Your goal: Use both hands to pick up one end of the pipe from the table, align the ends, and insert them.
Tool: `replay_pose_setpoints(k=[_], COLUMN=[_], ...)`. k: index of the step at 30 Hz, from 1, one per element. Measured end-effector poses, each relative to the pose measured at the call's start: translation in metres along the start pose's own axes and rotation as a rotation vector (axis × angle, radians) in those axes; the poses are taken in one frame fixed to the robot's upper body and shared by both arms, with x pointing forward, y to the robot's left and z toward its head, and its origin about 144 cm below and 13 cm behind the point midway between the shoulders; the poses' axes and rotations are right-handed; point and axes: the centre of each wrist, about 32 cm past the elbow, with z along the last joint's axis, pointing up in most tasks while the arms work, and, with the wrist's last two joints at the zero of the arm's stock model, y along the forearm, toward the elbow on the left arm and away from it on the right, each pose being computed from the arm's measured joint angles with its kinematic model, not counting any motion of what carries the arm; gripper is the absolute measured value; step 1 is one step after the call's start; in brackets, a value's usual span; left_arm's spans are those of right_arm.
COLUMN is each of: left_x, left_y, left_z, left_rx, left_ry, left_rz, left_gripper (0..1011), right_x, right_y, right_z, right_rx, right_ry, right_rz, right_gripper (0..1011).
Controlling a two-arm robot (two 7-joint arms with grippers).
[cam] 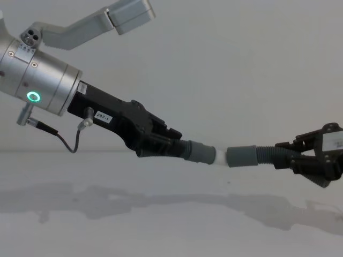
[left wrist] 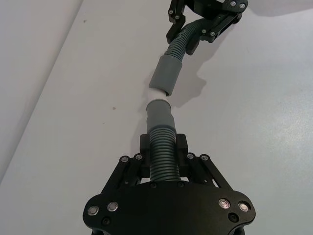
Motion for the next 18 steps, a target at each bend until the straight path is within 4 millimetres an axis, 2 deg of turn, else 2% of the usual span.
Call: replay_pose_setpoints(k=[18], left_x=[0.0021], left_y=[0.0025], left_z=[-0.0059], left_rx=[0.001], left_ry=[0.017], left_rz=[-0.001], left_gripper=[298], right_x=[0.0030], right_y=[-0.0013], right_z=[-0.0084], right_rx=[0.034], right_ry=[0.052], right_rz=[0.013], right_gripper=[282])
